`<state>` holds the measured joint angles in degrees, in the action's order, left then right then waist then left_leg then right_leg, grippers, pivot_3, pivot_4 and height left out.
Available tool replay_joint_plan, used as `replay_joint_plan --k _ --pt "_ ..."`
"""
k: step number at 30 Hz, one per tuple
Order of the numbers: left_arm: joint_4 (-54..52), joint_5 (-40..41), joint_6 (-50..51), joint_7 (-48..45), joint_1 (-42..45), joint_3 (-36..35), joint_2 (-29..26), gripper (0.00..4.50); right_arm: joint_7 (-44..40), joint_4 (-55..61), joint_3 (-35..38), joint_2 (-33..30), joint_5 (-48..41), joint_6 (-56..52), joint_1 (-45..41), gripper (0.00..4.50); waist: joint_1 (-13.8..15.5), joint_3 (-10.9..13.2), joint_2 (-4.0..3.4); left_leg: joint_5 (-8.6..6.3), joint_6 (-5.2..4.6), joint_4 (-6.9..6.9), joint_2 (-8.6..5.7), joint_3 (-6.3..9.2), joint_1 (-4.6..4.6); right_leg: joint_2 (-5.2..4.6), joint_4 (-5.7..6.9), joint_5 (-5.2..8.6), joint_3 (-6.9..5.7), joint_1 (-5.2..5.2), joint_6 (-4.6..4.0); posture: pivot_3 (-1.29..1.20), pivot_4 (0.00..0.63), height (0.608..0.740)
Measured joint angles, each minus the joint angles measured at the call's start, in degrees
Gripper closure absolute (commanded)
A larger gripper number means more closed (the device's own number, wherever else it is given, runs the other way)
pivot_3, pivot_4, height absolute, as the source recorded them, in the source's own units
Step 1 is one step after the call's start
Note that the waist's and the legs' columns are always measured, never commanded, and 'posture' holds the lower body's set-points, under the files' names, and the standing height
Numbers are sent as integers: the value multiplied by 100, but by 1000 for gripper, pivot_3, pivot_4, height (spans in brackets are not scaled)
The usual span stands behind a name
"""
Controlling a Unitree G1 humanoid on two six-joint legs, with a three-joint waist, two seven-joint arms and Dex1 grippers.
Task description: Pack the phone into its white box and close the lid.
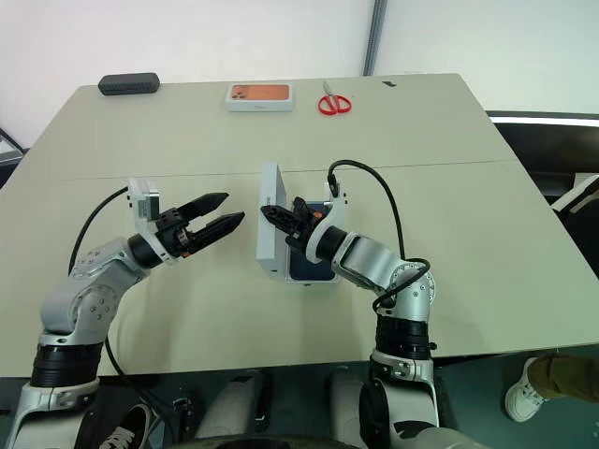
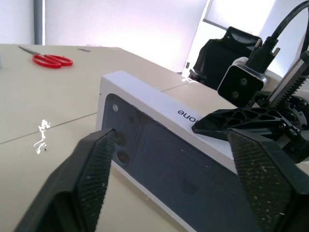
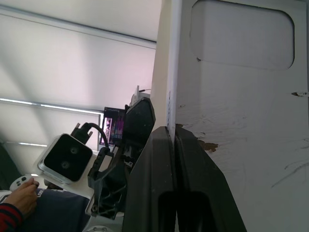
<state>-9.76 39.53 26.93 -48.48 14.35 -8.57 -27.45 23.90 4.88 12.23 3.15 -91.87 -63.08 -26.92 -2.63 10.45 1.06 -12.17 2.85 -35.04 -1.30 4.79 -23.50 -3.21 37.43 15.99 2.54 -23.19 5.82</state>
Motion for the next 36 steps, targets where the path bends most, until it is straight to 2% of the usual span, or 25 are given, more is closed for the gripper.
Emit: replay_joint_plan --k 4,5,11,14,17,20,24,27,29,31,33,36 --pt "0 -66 7 6 -137 55 45 4399 -134 -16 -135 -182 -2 132 83 4500 16 0 1 0 0 -2 0 1 -1 -1 -3 0 0 3 0 0 150 740" --pt "1 -115 -9 3 -190 96 46 4466 -175 -40 -176 -228 0 145 141 4500 19 0 1 0 0 -2 0 1 -1 -1 -6 0 0 5 -1 0 150 740" --pt "12 -451 -170 90 -306 467 343 4466 -362 -62 -264 -439 -42 257 264 4500 23 0 0 0 0 -3 0 0 -2 -2 -15 1 1 7 -1 0 150 740" --pt "95 -653 -287 241 -294 759 665 4500 -379 -62 -282 -483 -129 369 370 3624 23 0 1 0 0 -3 0 0 -2 -2 -16 0 1 7 0 0 150 740" --pt "260 -801 -402 323 -229 900 887 4500 -434 -62 -277 -694 -63 458 395 2170 24 0 0 0 -1 -3 0 -1 -3 -1 -16 0 1 7 0 0 150 740" --pt "314 -913 -505 364 -161 981 989 4500 -817 74 -326 -1150 364 496 390 650 24 1 -1 0 -1 -4 -1 -3 -4 0 -17 0 0 6 0 0 150 740" --pt "378 -956 -526 409 -3 1009 1178 4500 -1686 378 -376 -2007 1282 695 252 650 36 2 -2 0 -1 -7 -3 -12 -6 0 -20 0 0 8 1 0 150 740" --pt "417 -1023 -531 434 75 1137 1321 4500 -2775 744 -883 -3110 2852 1359 227 650 55 5 -7 -1 -2 -9 -6 -20 -8 2 -27 1 -4 10 3 0 150 740" --pt "447 -1039 -531 454 99 1202 1384 4500 -3385 852 -1268 -3537 3816 1888 278 650 50 6 -6 -2 -2 -8 -7 -20 -8 6 -29 0 -4 10 4 0 150 740" --pt "470 -1073 -531 457 145 1285 1470 4500 -3899 851 -1971 -4033 5220 2851 379 650 36 6 -6 -2 -3 -8 -11 -21 -8 9 -28 0 -3 8 4 0 150 740" --pt "523 -1122 -531 462 175 1366 1520 4500 -4163 621 -2336 -4237 6380 3730 390 650 28 7 -5 -2 -2 -9 -11 -22 -7 10 -27 0 -2 9 4 0 150 740" --pt "540 -1155 -530 460 177 1430 1520 4500 -4514 326 -2375 -4221 7082 4386 388 650 32 7 -4 -2 -2 -10 -7 -20 -7 12 -26 0 -1 9 4 0 150 740"
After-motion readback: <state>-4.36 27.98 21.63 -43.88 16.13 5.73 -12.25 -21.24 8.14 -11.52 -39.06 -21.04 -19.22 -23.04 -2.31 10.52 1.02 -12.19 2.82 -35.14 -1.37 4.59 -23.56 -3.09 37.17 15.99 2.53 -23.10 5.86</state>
